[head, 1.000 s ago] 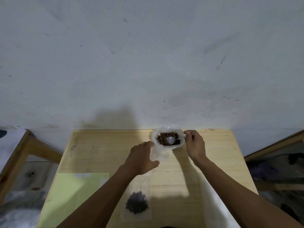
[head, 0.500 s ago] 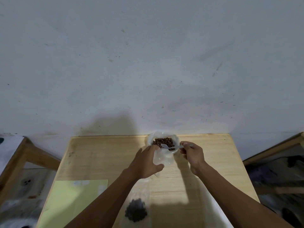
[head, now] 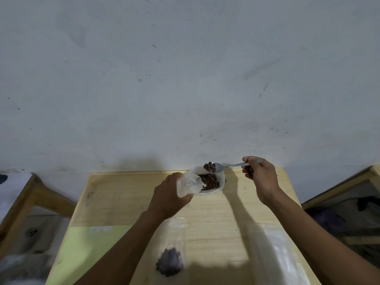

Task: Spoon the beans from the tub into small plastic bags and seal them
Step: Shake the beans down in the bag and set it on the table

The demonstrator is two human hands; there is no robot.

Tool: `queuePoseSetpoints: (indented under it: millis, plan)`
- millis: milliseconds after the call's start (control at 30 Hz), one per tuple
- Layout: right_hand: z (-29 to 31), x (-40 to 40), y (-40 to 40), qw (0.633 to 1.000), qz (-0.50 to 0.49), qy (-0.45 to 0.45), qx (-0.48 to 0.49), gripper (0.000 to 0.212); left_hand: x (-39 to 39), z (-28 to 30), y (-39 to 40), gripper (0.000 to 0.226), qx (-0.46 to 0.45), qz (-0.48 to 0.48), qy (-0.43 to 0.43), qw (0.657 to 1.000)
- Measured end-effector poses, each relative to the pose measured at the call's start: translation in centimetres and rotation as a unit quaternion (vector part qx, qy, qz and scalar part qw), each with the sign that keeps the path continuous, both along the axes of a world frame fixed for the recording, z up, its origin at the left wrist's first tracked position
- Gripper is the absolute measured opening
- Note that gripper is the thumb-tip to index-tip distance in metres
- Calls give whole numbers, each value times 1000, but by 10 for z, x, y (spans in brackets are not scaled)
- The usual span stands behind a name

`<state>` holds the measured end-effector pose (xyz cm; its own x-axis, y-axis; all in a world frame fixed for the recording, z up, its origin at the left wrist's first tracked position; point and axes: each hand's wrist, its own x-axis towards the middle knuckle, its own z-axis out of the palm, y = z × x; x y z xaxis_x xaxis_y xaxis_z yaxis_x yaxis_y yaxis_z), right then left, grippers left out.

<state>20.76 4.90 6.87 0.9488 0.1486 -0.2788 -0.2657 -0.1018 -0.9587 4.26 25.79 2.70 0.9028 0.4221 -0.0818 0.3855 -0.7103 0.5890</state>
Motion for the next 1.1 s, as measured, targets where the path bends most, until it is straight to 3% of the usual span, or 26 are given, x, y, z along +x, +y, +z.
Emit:
queuePoseSetpoints:
  millis: [200, 333, 433, 600, 767, 967, 1100]
  plan:
    - [25, -22, 15, 987, 106, -106, -63, 23, -1, 6, -3, 64, -11, 17, 6, 1000]
    - [28, -44, 23, 942, 213, -218, -140, 20, -3, 10, -9, 63, -16, 16, 12, 1000]
    - [32, -50, 23, 916, 258, -271, -146, 18, -8, 11, -9, 62, -24, 20, 27, 999]
    - [24, -34, 16, 929, 165, -299, -144, 19, -17, 2, 2, 58, -26, 15, 63, 998]
    - [-25, -18, 8, 951, 87, -219, -200, 21, -11, -6, 6, 65, -39, -21, 111, 993]
    - [-61, -26, 16, 958, 55, -199, -201, 22, 6, -13, -2, 74, -88, -89, 130, 984]
    - [-71, -37, 25, 960, 62, -189, -198, 22, 14, -20, -5, 80, -118, -82, 130, 981]
